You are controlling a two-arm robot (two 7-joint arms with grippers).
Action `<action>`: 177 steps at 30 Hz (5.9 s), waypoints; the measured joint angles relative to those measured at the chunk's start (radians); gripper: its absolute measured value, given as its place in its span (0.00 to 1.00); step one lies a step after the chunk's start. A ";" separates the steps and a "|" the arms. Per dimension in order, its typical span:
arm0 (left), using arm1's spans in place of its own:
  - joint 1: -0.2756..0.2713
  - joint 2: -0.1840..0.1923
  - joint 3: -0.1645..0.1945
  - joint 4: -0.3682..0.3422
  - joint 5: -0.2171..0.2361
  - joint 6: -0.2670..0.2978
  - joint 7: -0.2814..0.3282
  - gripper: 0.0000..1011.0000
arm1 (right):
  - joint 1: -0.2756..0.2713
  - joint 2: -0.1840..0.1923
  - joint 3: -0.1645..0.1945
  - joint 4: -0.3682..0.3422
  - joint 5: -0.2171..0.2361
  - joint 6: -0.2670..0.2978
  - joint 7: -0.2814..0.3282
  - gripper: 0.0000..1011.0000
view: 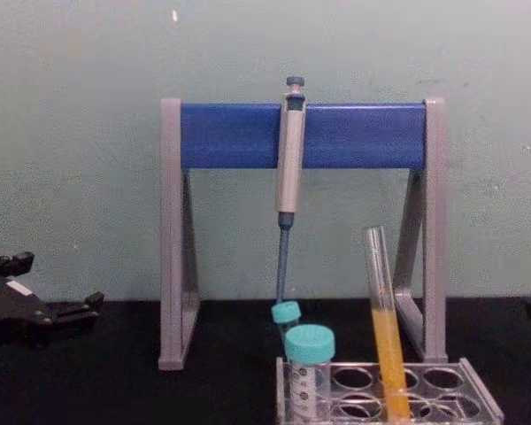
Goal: Pick up the test tube from the test tube rack, shake it, then place it back into the test tube rack.
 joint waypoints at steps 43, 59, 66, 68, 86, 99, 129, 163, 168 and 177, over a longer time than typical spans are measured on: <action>0.000 0.000 0.000 0.000 0.000 0.000 0.000 0.99 | -0.093 0.034 0.091 -0.218 0.247 0.145 0.341 0.99; 0.000 0.000 0.000 0.000 0.000 0.000 0.000 0.99 | -0.016 -0.001 0.039 -0.223 0.261 0.322 0.456 0.99; 0.000 0.000 0.000 0.000 0.000 0.000 0.000 0.99 | 0.043 -0.031 -0.003 -0.178 0.224 0.357 0.476 0.99; 0.000 0.000 0.000 0.000 0.000 0.000 0.000 0.99 | 0.054 -0.037 -0.009 -0.169 0.218 0.360 0.478 0.99; 0.000 0.000 0.000 0.000 0.000 0.000 0.000 0.99 | 0.135 -0.115 -0.043 -0.066 0.167 0.378 0.483 0.99; 0.000 0.000 0.000 0.000 0.000 0.000 0.000 0.99 | 0.146 -0.132 -0.047 -0.049 0.155 0.380 0.486 0.99; 0.000 0.000 0.000 0.000 0.000 0.000 0.000 0.99 | 0.145 -0.129 -0.046 -0.051 0.159 0.379 0.485 0.36; 0.000 0.000 0.000 0.000 0.000 0.000 0.000 0.99 | 0.059 -0.136 0.013 -0.090 0.178 0.257 0.471 0.23; 0.000 0.000 0.000 0.000 0.000 0.000 0.000 0.99 | 0.031 -0.138 0.035 -0.106 0.190 0.216 0.471 0.23; 0.000 0.000 0.000 0.000 0.000 0.000 0.000 0.99 | 0.007 -0.127 0.062 -0.160 0.211 0.183 0.487 0.23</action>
